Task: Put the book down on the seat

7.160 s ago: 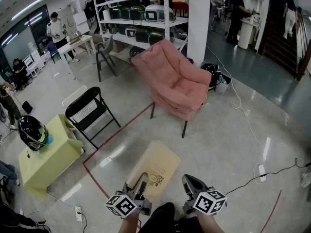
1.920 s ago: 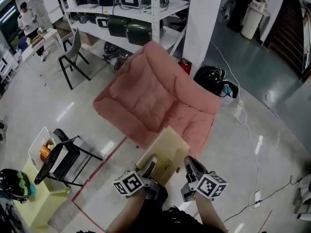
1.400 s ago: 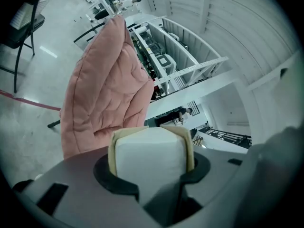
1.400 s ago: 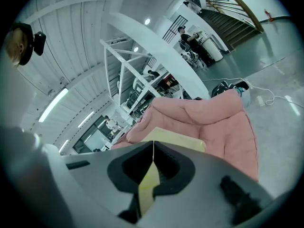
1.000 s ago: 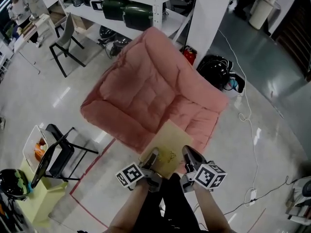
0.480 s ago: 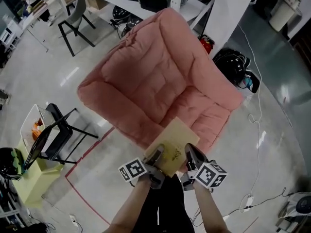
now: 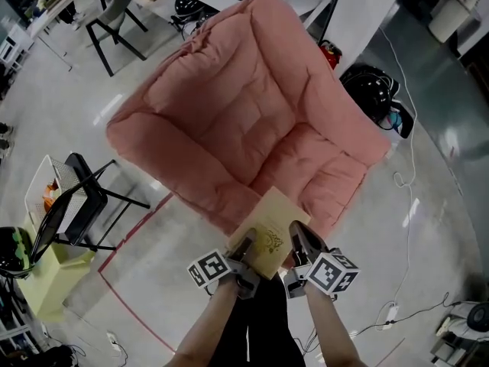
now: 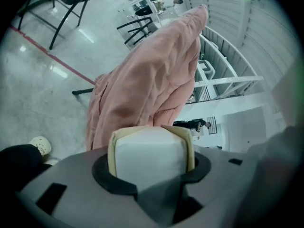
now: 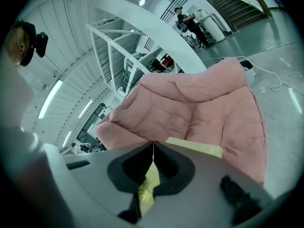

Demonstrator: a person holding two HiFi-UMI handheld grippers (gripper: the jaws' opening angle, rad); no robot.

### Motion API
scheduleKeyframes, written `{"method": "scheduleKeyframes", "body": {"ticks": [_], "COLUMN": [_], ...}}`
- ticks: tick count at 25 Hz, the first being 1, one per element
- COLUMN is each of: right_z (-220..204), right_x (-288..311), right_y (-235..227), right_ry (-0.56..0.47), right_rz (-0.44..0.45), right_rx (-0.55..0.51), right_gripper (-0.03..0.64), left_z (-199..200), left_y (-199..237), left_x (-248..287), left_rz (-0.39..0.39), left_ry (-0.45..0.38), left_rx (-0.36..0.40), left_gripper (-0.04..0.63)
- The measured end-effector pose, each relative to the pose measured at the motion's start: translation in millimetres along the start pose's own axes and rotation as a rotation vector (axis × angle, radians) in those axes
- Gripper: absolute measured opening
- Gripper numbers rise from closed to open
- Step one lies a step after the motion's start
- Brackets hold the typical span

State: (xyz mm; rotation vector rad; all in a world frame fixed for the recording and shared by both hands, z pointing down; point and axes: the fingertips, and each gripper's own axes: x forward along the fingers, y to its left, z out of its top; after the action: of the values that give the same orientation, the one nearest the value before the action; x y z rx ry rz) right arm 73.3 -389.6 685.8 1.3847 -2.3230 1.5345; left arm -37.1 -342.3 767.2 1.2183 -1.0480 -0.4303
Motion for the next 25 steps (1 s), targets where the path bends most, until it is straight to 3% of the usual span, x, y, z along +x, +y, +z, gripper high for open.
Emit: {"method": "scheduleKeyframes", "body": {"ticks": [6,14,19,25], "right_z": [-11,-16,-14,-8], "right_x": [0,0,-1,-4], "right_y": [-5,-3,3,7], "right_ry": [0.021,0.030,0.025,0.019], "right_rz": [-0.001,0.000,0.010,0.012], "right_rx": [0.001,0.003,0.008,0.011], "right_gripper": [0.013,0.012,0.014,0.014], "left_z": [1,2,5,9], "left_y": [5,1,-1,3], "left_x": [7,5,0,-14], "left_rz": [-0.045,-0.048,-0.015,0.031], "left_ry": [-0.036,-0.008,0.018,0.030], "left_rx": [-0.035,-0.024,0.006,0.033], "left_gripper": [0.230,0.277,0.327,0.337]}}
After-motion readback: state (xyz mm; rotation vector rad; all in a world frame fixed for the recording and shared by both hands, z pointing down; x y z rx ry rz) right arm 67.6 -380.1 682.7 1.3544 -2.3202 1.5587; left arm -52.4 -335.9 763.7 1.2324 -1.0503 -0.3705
